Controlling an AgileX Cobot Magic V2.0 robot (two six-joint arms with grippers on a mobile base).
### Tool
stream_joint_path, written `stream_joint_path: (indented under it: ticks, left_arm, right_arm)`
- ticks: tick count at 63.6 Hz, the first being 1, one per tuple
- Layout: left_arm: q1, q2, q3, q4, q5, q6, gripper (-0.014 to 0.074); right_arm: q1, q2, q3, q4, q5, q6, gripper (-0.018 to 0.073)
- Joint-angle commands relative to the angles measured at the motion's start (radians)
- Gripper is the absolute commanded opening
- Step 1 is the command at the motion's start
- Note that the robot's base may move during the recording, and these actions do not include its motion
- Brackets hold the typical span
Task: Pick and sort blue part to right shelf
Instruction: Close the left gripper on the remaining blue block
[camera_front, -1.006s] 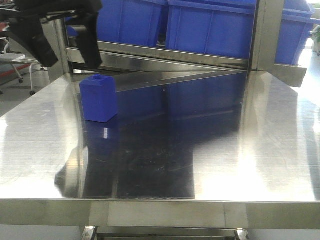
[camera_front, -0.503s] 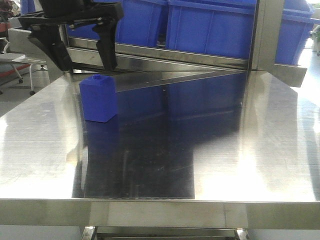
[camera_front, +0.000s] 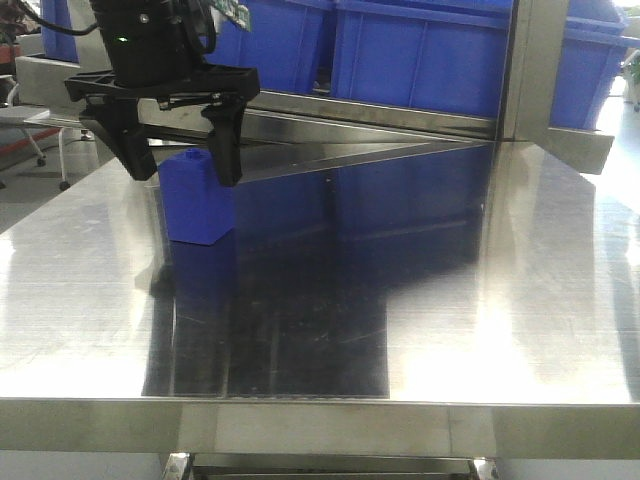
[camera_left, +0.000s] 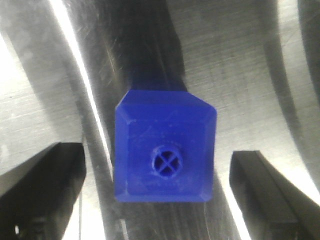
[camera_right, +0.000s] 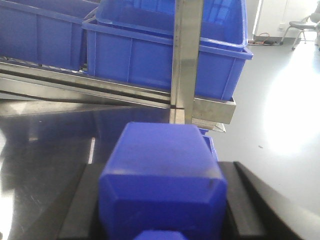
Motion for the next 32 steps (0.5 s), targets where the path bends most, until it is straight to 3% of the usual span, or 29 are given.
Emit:
stream_joint_path:
  ticks: [1, 32]
  left_arm:
    - [-0.006, -0.048, -0.035, -0.003, -0.017, -0.010, 0.0620]
    - [-0.006, -0.013, -0.035, -0.003, -0.022, -0.010, 0.0620]
  right_arm:
    - [-0.007, 0.006, -0.030, 0.000, -0.101, -0.001, 0.0414]
    - [-0.007, 0.006, -0.030, 0.000, -0.101, -0.001, 0.0414]
